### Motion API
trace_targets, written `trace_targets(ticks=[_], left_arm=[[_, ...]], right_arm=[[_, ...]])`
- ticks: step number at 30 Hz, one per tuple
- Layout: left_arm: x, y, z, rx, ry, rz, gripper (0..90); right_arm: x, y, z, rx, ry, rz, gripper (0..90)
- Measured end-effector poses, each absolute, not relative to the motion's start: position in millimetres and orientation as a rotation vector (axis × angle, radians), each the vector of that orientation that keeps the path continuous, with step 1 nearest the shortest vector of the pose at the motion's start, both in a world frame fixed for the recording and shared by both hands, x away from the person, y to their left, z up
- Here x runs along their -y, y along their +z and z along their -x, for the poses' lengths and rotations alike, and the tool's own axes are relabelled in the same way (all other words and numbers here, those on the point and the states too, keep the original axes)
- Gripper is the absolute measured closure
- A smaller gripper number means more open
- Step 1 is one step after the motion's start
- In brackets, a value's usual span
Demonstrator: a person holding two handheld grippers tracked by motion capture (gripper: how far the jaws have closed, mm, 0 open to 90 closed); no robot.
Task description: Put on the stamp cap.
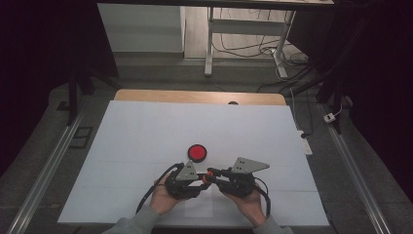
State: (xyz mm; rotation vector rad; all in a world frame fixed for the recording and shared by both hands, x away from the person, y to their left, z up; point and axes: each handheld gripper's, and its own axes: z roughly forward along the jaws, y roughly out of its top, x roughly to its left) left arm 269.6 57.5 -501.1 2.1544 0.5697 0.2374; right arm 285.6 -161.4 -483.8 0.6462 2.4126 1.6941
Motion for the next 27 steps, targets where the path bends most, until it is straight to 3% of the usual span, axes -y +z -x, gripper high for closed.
trace_targets(ticks=[27], left_arm=[[-57.7, -500.0, -267.7, -0.550, 0.268, -2.150, 65.1]], right_arm=[[160.6, -485.5, -285.4, -2.418, 1.687, -0.651, 72.8]])
